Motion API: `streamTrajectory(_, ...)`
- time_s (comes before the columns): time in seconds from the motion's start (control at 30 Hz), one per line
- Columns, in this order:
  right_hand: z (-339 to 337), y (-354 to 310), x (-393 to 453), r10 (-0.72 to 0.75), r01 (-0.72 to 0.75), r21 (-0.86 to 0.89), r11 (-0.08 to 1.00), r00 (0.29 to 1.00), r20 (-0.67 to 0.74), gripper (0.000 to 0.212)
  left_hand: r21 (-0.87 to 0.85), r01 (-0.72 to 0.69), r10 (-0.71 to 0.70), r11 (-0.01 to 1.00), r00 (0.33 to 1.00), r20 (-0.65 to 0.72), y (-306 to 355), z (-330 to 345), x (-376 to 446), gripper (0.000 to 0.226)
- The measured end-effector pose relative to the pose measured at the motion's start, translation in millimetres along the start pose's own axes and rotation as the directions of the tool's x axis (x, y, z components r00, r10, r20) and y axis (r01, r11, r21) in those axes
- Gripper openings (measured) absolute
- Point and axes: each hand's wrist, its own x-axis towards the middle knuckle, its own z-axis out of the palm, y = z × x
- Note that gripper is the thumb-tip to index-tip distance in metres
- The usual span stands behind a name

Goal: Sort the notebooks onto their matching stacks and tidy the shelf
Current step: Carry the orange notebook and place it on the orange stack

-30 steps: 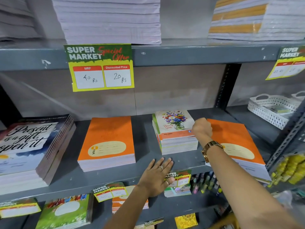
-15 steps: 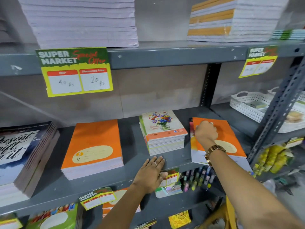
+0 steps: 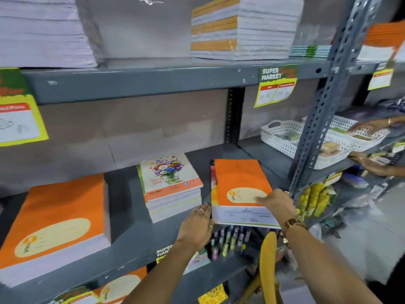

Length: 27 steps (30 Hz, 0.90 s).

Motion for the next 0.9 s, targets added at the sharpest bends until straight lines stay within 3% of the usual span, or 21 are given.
streamTrajectory(0.2, 1, 12, 16, -0.061, 0.057, 0.091, 0.994, 0.997, 0.048, 0.047, -0.127, 0.059, -0.064, 0.99, 0.997, -0.042, 27, 9, 31, 0.05)
streamTrajectory(0.43, -1, 14, 32, -0.002, 0.0, 0.117, 0.993, 1.0, 0.02, 0.056, -0.182, 0.191, -0.209, 0.964, 0.974, -0.082, 49, 25, 50, 0.06)
streamTrajectory(0.5, 0, 8, 28, -0.003, 0.005, 0.08, 0.997, 1.0, -0.029, 0.045, -0.176, 0.21, -0.227, 0.962, 0.971, -0.079, 51, 29, 51, 0.06)
streamTrajectory(0.57, 3, -1, 21, -0.007, 0.016, 0.065, 0.998, 0.99, -0.141, 0.02, -0.219, 0.217, -0.239, 0.951, 0.968, -0.081, 51, 30, 52, 0.058)
streamTrajectory(0.6, 6, -5, 19, -0.013, 0.028, 0.075, 0.997, 0.981, -0.195, 0.029, -0.248, 0.216, -0.243, 0.944, 0.966, -0.084, 52, 29, 51, 0.057)
streamTrajectory(0.67, 10, -10, 15, -0.032, 0.076, 0.165, 0.983, 0.967, -0.253, 0.032, -0.317, 0.218, -0.254, 0.923, 0.964, -0.078, 53, 24, 51, 0.055)
streamTrajectory(0.8, 2, -7, 13, 0.044, 0.088, 0.459, 0.884, 0.962, -0.268, 0.011, -0.45, 0.213, -0.261, 0.867, 0.964, -0.047, 52, 11, 47, 0.042)
streamTrajectory(0.9, -8, -6, 5, 0.004, 0.165, 0.499, 0.851, 0.947, -0.321, 0.005, -0.479, 0.172, -0.232, 0.861, 0.97, -0.069, 54, -5, 41, 0.035)
